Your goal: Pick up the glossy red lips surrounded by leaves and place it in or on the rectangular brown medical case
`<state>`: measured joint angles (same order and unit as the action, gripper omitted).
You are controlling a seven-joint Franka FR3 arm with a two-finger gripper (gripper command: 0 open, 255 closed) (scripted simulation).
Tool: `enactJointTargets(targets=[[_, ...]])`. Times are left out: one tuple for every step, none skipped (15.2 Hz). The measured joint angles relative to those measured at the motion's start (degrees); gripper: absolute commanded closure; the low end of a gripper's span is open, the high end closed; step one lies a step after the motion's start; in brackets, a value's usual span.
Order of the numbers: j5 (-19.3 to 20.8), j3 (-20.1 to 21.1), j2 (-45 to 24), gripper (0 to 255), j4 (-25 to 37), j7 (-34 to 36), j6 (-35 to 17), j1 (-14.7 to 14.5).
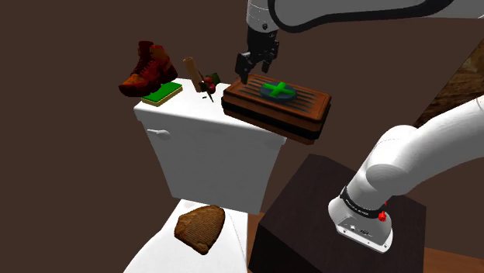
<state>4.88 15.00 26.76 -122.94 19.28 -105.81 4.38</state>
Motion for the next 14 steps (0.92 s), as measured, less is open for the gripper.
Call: enactJointTargets(targets=[[0.38, 1.16, -1.87, 0, 1.31, 2.80, -0.77, 0.53], [0.95, 2.43, -4.32, 0, 3.63, 5.74, -0.99, 1.11], [1.59, 3.56, -6.45, 0, 5.14, 8.65, -1.68, 1.63], [2.40, 4.53, -8.72, 0, 7.03, 11.43, -2.12, 2.19], [3.14, 5.38, -10.51, 0, 8.95, 14.06, -2.00, 2.62], [4.23, 6.48, -12.97, 0, 11.08, 17.07, -2.30, 3.02], [5.30, 7.35, -15.14, 0, 12.74, 20.01, -2.68, 3.34], [6.52, 8.12, -17.52, 0, 15.15, 22.79, -2.49, 3.63], [7.77, 8.77, -19.74, 0, 17.30, 25.55, -2.36, 3.82], [9.34, 9.47, -22.68, 0, 20.42, 28.38, -1.86, 3.89], [10.29, 9.74, -24.31, 0, 22.12, 30.28, -1.59, 3.88], [10.93, 9.92, -25.40, 0, 22.92, 31.49, -1.73, 3.81], [11.18, 9.92, -25.75, 0, 22.85, 32.02, -2.12, 3.83], [11.36, 9.86, -25.99, 0, 22.52, 32.31, -2.69, 3.89]])
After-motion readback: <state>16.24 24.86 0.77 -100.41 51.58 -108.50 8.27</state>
